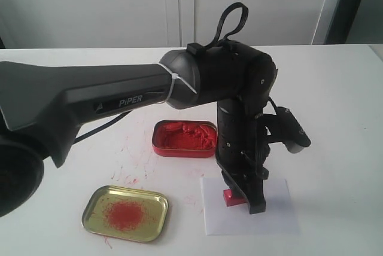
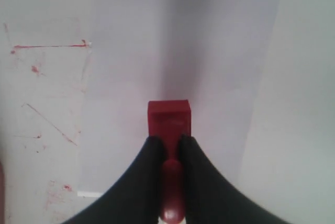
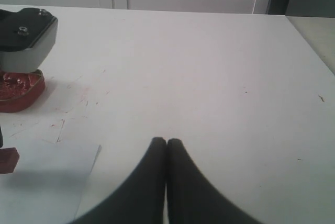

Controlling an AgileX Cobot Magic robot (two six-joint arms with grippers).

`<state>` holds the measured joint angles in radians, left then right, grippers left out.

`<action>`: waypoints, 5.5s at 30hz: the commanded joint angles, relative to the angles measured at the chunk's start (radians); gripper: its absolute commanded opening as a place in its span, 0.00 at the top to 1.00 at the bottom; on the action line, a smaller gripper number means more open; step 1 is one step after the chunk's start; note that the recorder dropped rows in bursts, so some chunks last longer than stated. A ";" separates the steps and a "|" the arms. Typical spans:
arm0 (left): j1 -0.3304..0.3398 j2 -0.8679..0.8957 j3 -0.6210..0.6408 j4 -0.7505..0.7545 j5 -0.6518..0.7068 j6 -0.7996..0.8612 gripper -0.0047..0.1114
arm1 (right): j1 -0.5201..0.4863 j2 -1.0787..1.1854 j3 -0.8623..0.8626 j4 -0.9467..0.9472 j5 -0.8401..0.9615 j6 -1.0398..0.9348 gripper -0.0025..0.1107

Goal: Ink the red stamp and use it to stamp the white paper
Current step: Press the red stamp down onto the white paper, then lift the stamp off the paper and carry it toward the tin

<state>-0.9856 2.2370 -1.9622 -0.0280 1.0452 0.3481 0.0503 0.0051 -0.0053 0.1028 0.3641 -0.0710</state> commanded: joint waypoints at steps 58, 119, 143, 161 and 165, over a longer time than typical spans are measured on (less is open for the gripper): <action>-0.045 -0.011 -0.006 0.067 0.010 -0.031 0.96 | 0.001 -0.005 0.005 -0.002 -0.014 -0.003 0.98; -0.133 0.008 -0.006 0.291 0.040 -0.163 0.96 | 0.001 -0.005 0.005 -0.002 -0.014 -0.003 0.98; -0.133 -0.013 -0.006 0.347 0.047 -0.218 0.96 | 0.001 -0.005 0.005 -0.002 -0.014 -0.003 0.98; -0.022 -0.061 -0.006 0.194 0.050 -0.219 0.96 | 0.001 -0.005 0.005 -0.002 -0.014 -0.003 0.98; 0.028 -0.065 -0.006 0.134 0.066 -0.211 0.96 | 0.001 -0.005 0.005 -0.002 -0.014 -0.003 0.98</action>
<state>-0.9892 2.1867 -1.9719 0.1585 1.0812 0.1381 0.0503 0.0051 -0.0053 0.1028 0.3641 -0.0710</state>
